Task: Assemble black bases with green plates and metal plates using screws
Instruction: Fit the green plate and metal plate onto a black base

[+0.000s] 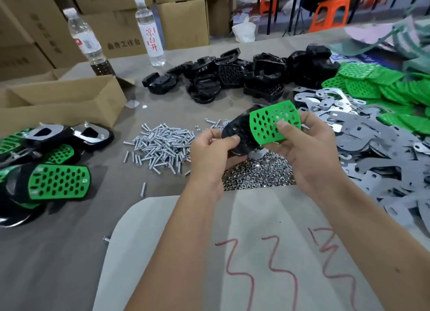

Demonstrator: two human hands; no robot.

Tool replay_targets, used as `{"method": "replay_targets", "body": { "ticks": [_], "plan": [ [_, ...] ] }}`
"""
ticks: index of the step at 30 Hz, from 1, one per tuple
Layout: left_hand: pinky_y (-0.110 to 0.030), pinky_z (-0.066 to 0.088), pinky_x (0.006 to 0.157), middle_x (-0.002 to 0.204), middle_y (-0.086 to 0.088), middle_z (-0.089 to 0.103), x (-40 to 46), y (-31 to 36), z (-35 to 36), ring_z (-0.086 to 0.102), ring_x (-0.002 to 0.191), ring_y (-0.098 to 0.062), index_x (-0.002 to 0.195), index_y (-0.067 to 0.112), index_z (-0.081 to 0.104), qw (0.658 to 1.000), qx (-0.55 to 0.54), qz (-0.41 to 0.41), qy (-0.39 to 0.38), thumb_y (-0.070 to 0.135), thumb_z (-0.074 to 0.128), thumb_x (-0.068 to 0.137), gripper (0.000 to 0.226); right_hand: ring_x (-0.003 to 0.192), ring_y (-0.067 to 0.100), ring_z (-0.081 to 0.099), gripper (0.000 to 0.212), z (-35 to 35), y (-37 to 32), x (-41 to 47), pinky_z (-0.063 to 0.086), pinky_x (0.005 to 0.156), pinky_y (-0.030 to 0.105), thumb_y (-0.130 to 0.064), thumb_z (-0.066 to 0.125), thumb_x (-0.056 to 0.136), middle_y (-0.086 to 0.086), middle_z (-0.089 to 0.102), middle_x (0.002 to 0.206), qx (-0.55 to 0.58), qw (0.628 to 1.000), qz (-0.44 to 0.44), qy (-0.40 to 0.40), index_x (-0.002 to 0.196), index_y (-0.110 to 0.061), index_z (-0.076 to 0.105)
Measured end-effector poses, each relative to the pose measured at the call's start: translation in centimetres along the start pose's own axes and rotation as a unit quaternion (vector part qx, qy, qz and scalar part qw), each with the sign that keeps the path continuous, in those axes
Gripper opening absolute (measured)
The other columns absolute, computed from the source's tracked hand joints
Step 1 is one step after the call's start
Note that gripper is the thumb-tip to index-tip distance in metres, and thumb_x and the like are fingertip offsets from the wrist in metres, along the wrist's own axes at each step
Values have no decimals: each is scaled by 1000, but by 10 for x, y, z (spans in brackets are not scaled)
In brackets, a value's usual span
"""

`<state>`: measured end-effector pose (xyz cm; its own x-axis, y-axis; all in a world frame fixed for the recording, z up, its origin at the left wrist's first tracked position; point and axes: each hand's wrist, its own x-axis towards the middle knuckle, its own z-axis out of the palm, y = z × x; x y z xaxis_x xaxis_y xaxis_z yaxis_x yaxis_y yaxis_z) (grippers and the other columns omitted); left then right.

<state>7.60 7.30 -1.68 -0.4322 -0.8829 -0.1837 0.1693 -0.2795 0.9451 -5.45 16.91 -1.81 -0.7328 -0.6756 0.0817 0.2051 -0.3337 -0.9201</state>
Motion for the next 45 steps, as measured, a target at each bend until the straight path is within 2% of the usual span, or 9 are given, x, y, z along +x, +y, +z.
{"method": "replay_targets", "body": {
  "ticks": [4,8,16,21,29,34,37,41,45],
  "plan": [
    [-39,64,68,85,-17,76,5,2,-6,77,80,-32,91,4,58,1000,-26,12,-5,-8,68,89,16,95,35,77,14,-1,0,0,64,72,38,0,66,98,15,78,97,0,1000,-16,-20,96,-10,57],
    [-39,64,69,102,-21,76,6,2,-8,77,88,-31,102,5,68,1000,-25,10,-4,-3,67,92,12,95,31,78,38,0,5,2,65,73,43,8,63,96,12,78,102,-38,998,-47,-23,123,-17,54],
    [-40,63,67,98,-11,79,1,1,-3,78,89,-28,92,17,79,999,25,21,-16,11,64,99,18,98,26,76,47,4,12,0,64,81,53,6,73,91,11,77,103,-148,983,-85,-65,132,-15,63],
    [-36,63,62,99,-7,79,-3,4,1,77,89,-26,89,22,82,998,44,38,2,11,62,99,25,81,14,76,49,5,14,-2,61,53,27,0,78,88,6,77,98,-204,971,-108,-56,132,-17,66],
    [-39,64,60,90,-9,78,-5,2,3,75,80,-24,94,11,78,997,40,59,24,11,58,102,21,79,14,76,44,4,16,1,58,57,22,2,78,88,3,79,93,-166,980,-86,-66,126,-17,65],
    [-34,61,54,101,-17,71,-1,3,1,68,90,-31,84,15,73,998,-11,36,58,11,62,101,20,92,23,72,21,3,6,5,57,82,31,-5,77,82,8,78,97,42,997,-4,-67,103,-9,72],
    [-33,60,54,93,-12,69,1,4,0,67,85,-28,76,19,74,997,-10,48,66,13,64,100,26,110,27,68,20,-3,-5,7,56,95,39,-17,63,94,11,71,115,193,976,27,-93,113,-11,68],
    [-36,61,57,91,-11,70,0,1,3,68,86,-27,76,19,75,997,4,54,62,15,65,100,26,92,31,77,30,1,-9,4,63,68,34,-21,39,112,14,76,112,159,977,78,-118,136,-6,48],
    [-34,60,55,86,-7,74,0,3,4,71,83,-26,68,24,78,997,1,51,65,16,65,100,36,59,16,66,21,1,-4,1,38,42,17,-5,59,101,8,77,93,-30,985,70,-154,122,-10,57]
  ]
}}
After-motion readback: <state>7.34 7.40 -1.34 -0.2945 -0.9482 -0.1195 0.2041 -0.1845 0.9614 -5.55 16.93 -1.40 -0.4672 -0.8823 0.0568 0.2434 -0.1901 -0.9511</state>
